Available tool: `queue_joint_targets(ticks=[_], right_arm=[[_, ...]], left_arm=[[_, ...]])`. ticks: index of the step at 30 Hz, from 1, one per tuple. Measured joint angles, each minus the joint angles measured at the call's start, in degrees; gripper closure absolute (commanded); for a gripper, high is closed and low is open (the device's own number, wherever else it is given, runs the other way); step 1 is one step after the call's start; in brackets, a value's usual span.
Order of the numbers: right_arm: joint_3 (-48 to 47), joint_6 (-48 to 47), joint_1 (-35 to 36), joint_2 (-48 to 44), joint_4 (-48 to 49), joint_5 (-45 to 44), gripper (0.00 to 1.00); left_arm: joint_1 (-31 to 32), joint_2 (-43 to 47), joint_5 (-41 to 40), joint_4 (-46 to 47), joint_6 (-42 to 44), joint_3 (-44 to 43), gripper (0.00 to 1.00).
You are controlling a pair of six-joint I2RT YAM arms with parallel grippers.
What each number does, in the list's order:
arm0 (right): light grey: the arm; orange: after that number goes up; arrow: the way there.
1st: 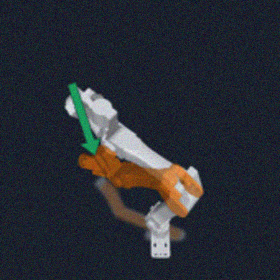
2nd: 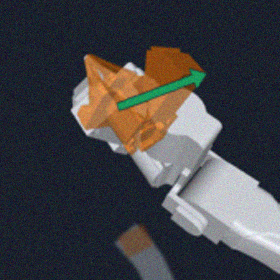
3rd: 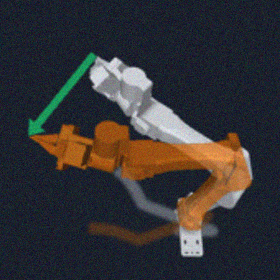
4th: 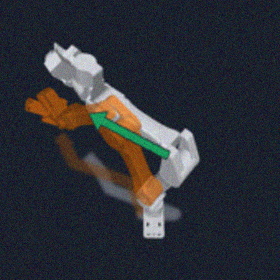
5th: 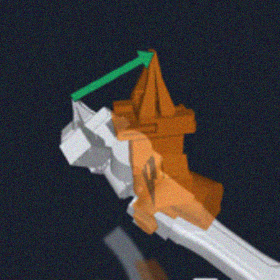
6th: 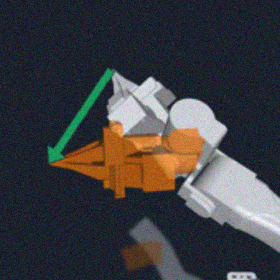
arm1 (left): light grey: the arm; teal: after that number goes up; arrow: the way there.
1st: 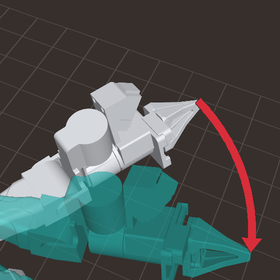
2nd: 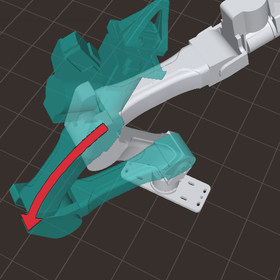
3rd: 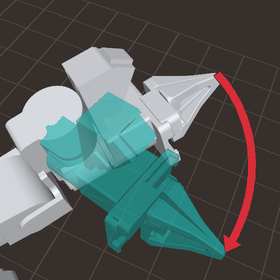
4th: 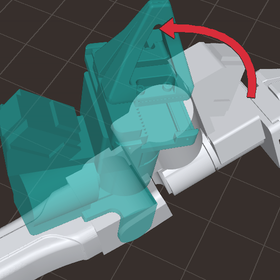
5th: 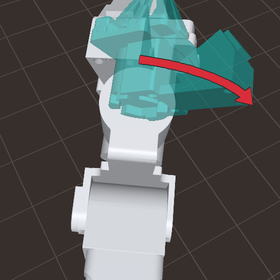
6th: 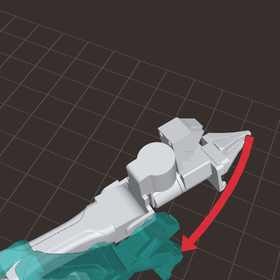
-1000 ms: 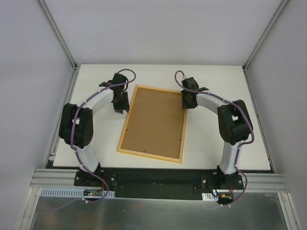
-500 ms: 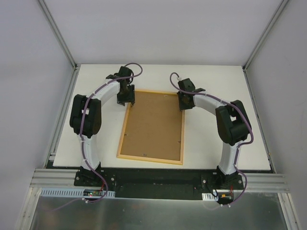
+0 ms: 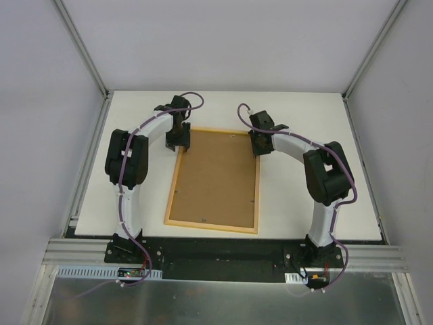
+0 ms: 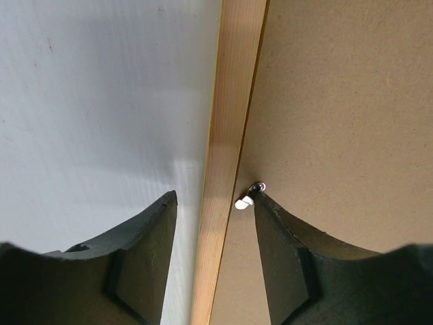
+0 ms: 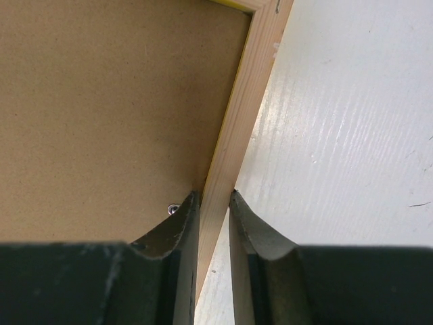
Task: Put the photo into the frame
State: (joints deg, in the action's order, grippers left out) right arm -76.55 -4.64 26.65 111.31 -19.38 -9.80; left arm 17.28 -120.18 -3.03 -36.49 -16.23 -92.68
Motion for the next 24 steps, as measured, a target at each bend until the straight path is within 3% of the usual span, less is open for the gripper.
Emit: queue_joint_targets(ticks=[8,24], right_arm=[[0.0,-0.1,0.1,0.0,0.0,0.0,1.0],[0.0,-0.1,0.2,0.1,0.1,0.0,1.0]], left_arm=[[0.1,-0.6,0.0,-0.2,0.2,-0.7,0.69],[-0.1,-0.7,-0.2,-0.2,-2.3,-0.7,0.86]])
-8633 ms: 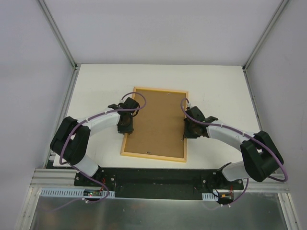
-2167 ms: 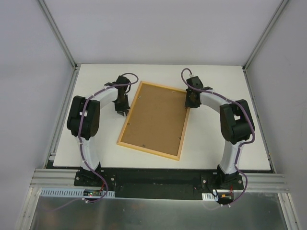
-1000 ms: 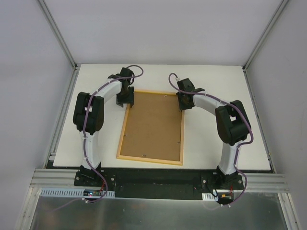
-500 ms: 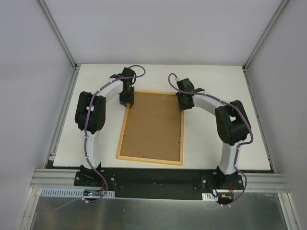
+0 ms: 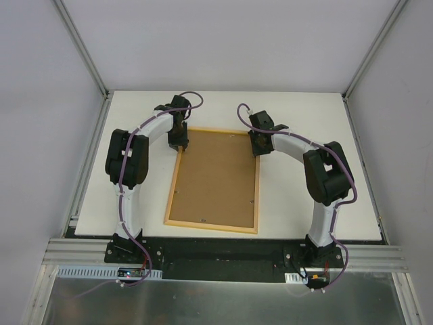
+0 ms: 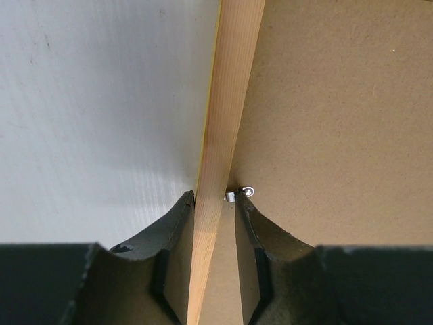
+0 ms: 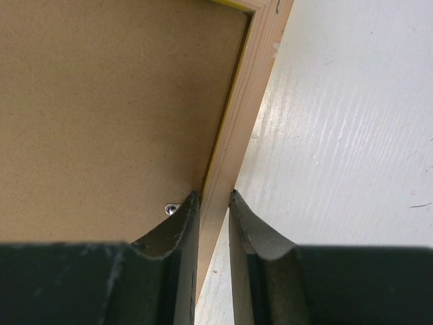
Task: Put the photo into the frame
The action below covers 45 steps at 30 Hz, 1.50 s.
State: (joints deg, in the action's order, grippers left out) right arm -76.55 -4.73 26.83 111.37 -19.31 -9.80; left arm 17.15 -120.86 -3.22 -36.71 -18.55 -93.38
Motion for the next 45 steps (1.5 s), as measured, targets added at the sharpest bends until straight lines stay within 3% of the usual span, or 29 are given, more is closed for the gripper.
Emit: queue_joint_targets(ticks=[7,28,38,45], right_arm=[[0.0,0.0,0.0,0.0,0.0,0.0,1.0],[0.0,0.2,0.0,0.0,0.0,0.0,1.0],[-1.6,3.5,-1.2,0.9,-2.1,0.9,1.0],[-2.4,7.1,-1.8,1.3,-3.3,1.3,0.99]], left_arm=[[0.0,0.0,0.0,0.0,-0.6,0.0,1.0],[-0.3,0.0,-0.2,-0.1,-1.8,0.0,1.0],[-0.4,1.7,1.1,0.8,-1.7,1.7,0.69],[-1.9,7.1,1.2,-0.2,-3.5,6.0,0.62]])
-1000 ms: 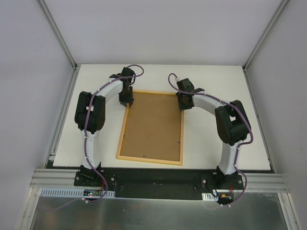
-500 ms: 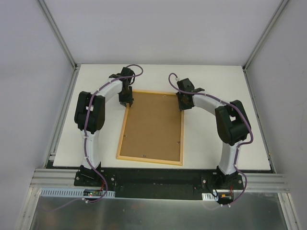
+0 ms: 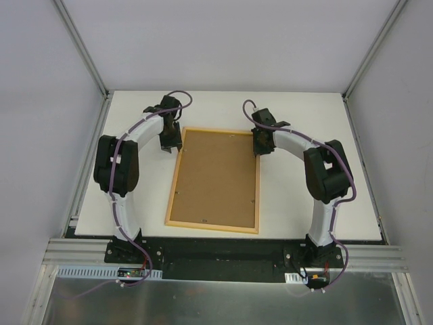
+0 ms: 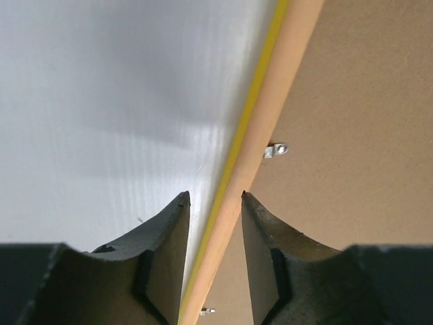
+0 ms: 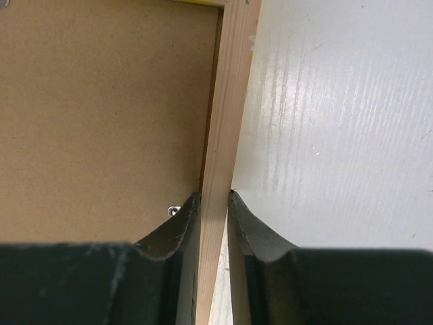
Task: Put the photo into the frame
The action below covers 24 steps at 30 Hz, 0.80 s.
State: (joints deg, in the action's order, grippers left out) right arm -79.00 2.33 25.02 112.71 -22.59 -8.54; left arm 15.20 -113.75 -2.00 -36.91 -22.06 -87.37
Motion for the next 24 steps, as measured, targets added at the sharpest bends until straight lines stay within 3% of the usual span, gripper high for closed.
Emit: queue_joint_targets(ticks=[2,3,6,15,22,24], right_arm=[[-0.2,0.8,-0.1,0.1,-0.3,0.0,0.99],[-0.3,1.4,-0.2,0.2,-0.4,-0.1,1.0],[-0.4,2.9,-0.4,0.2,-0.6,-0.1,1.0],[3.3,9.8,-1.4,-1.6,2.9,0.5,0.99],[8.7,15.1,-3.3,-4.9,7.1,1.3,0.99],[9.0,15.9,-4.0,-5.2,6.9,1.7,0.92]], left_arm=[[-0.7,2.3,0.0,0.0,-1.4,1.7,0.58],[-0.8,3.4,0.0,-0.1,-2.3,2.6,0.52],[-1.4,9.4,0.1,-0.1,-7.4,8.1,0.48],[-0.5,30.5,4.4,-2.2,-31.0,31.4,0.48],[3.4,41.1,5.0,-3.0,-42.6,39.4,0.47],[5.3,44.2,4.9,-3.2,-45.5,41.2,0.46]])
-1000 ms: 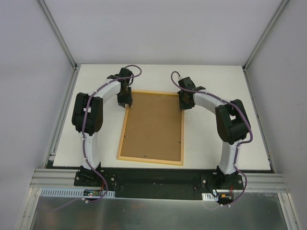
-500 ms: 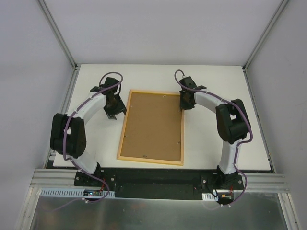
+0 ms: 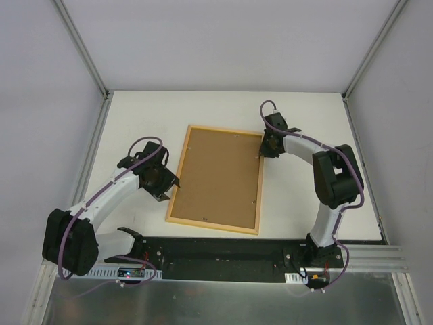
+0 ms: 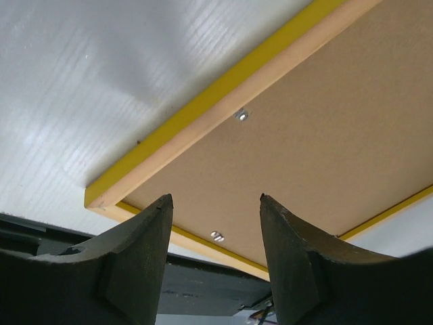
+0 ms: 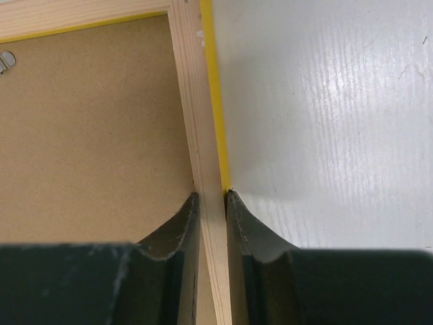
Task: Put the photo into the frame
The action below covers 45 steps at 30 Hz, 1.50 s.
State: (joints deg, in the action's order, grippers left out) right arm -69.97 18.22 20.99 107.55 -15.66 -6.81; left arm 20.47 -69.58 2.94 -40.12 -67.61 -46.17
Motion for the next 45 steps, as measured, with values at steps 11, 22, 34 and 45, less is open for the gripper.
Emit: queue_joint_targets(ticks=[11,22,34,45], right_arm=[[0.7,2.1,-1.2,-0.1,-0.2,1.6,0.53],[0.5,1.9,-1.4,-0.3,-1.8,1.7,0.49],[2.3,0.2,-1.8,-9.9,-3.8,1.6,0.47],[3.0,-0.8,-2.0,-13.6,-4.8,1.5,0.47]], left_arm=[[12.1,10.1,-0.7,-3.4,-11.7,8.5,0.46],[17.6,14.0,-2.5,-5.7,-16.8,11.4,0.5],[19.8,6.7,-2.4,0.2,-19.3,14.7,0.55],[19.9,5.0,-1.9,4.3,-21.2,16.1,0.81]])
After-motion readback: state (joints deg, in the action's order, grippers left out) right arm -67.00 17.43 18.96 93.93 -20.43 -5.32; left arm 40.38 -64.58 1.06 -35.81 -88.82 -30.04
